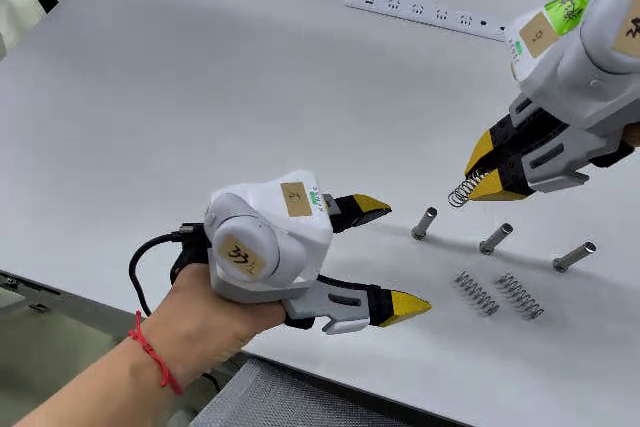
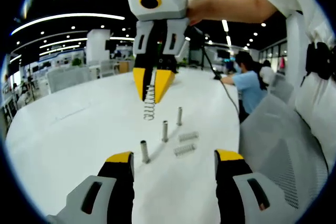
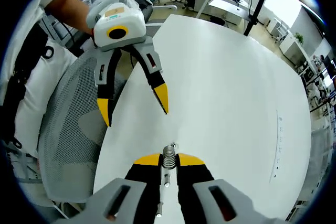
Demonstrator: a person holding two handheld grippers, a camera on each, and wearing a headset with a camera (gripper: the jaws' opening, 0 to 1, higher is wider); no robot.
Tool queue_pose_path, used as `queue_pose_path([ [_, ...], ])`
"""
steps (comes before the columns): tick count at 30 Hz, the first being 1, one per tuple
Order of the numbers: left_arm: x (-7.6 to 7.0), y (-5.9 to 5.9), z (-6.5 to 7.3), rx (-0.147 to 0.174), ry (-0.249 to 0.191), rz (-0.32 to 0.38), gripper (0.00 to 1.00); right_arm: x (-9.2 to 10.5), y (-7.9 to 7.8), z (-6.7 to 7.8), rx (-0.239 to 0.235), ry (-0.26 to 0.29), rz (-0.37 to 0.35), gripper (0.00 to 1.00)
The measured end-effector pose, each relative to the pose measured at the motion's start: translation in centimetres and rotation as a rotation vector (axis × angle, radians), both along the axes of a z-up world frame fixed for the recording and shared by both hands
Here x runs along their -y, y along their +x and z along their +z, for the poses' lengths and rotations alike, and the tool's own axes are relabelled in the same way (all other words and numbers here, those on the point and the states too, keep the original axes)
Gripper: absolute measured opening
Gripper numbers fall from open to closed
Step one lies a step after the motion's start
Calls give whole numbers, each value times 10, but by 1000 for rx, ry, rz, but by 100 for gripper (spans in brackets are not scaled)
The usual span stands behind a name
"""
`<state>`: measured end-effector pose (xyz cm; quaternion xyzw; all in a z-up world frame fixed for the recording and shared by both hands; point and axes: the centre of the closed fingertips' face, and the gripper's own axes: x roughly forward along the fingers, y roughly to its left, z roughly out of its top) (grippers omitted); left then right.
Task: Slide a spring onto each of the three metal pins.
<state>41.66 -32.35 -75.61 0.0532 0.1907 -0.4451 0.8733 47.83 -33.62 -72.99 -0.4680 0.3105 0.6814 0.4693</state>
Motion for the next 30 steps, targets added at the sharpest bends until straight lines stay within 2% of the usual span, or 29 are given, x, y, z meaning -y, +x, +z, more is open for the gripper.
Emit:
queue_pose_path([
  [11, -3, 1, -3, 0, -9, 4, 75, -8, 7, -21, 5, -36, 7, 12],
  [15, -4, 0, -6, -10, -4, 1, 80, -9, 9, -28, 2, -48, 6, 12],
  [19, -4, -1, -8, -20, -7, 0, 82, -9, 4, -30, 1, -58, 9, 12],
  [30, -4, 0, -8, -18, -19, 12, 83, -9, 1, -34, -10, -68, 7, 12],
])
